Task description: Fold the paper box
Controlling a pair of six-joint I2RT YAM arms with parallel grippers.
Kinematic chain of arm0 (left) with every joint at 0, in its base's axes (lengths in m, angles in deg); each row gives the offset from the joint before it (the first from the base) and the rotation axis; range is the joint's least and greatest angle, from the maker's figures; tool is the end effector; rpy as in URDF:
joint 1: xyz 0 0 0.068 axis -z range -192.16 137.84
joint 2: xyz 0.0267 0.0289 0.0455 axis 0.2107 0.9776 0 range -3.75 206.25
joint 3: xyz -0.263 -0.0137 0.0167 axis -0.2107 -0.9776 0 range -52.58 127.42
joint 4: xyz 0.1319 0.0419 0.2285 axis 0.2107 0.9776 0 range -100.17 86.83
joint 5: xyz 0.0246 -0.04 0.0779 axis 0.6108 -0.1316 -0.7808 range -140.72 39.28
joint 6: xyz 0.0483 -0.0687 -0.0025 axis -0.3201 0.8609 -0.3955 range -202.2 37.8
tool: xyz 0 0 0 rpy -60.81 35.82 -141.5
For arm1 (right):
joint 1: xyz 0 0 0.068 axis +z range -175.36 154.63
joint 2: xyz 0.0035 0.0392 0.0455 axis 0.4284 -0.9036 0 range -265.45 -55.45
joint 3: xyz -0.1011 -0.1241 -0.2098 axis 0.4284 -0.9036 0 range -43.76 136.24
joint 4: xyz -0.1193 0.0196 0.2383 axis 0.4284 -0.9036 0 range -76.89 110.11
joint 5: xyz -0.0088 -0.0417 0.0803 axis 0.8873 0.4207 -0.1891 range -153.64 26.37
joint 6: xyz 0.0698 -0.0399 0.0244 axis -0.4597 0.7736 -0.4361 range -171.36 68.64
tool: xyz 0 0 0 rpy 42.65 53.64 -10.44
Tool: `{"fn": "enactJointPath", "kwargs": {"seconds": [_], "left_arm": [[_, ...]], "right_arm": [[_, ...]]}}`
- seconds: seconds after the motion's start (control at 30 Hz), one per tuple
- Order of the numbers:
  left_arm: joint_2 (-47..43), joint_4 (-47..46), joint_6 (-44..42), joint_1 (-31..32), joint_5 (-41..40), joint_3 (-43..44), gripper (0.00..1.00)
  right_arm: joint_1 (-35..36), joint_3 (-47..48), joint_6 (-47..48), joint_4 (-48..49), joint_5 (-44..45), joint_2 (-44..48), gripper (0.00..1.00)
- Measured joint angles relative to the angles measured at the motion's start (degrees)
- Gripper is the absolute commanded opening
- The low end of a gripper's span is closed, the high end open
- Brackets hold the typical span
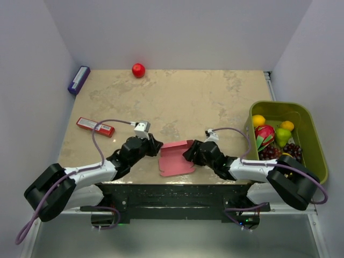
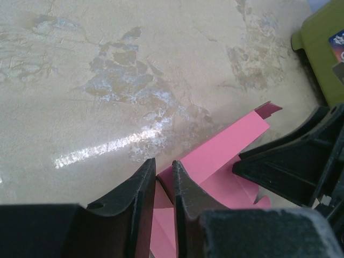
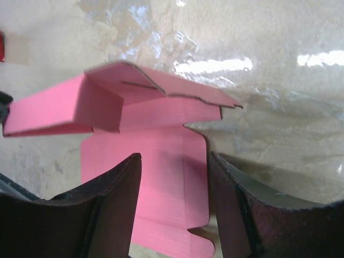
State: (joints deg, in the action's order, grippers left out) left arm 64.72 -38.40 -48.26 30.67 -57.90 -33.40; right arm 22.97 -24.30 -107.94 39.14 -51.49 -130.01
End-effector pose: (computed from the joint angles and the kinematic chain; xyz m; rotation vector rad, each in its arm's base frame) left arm 0.2064 -0.1790 0.1465 0.0697 2.0126 -0.7588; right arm 0.1864 0.1862 0.1015 0.2890 2.2815 0.7775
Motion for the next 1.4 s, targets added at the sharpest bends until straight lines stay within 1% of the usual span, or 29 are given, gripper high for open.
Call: {"fn": "enactJointPath", "kwargs": {"seconds": [0.2,0.43,0.67,0.9,1.03,1.13,1.27,1.33,1.4], "left_arm": [[-4.3,-2.9,-0.1,0.0,0.2,-4.8,0.22],[-3.2,-4.9,-0.1,0.0,1.0,-5.0,0.22],[-2.4,-5.6,-0.1,0.0,1.0,-4.9,0.21],[-2.3,-6.1,-0.1,0.0,1.0,-5.1,0.21],[-2.3,-6.4,-0.4,0.0,1.0,-5.2,0.21],[-2.3,-6.4,-0.6,0.0,1.0,-5.2,0.22],[-1.7,-5.2,-0.8,0.0,0.8,-3.9,0.23],[-0.9,-3.7,-1.5,0.0,0.7,-2.4,0.25],[0.3,-2.3,-2.2,0.0,0.6,-0.6,0.32]], "right_arm": [[0.0,0.2,-0.8,5.6,1.6,-3.2,0.65],[0.0,0.2,-0.2,9.5,4.5,-5.3,0.7],[0.0,0.2,1.2,12.9,7.7,-7.5,0.72],[-0.2,0.8,2.3,22.3,8.4,-13.6,0.74],[-0.4,1.6,3.9,26.9,8.0,-16.7,0.71],[-0.4,2.1,4.6,26.7,7.9,-17.2,0.7],[-0.5,2.7,4.0,23.4,7.9,-15.9,0.69],[-0.5,2.5,3.2,20.9,7.8,-14.3,0.68],[-0.5,1.6,2.3,18.5,7.2,-12.0,0.7]]}}
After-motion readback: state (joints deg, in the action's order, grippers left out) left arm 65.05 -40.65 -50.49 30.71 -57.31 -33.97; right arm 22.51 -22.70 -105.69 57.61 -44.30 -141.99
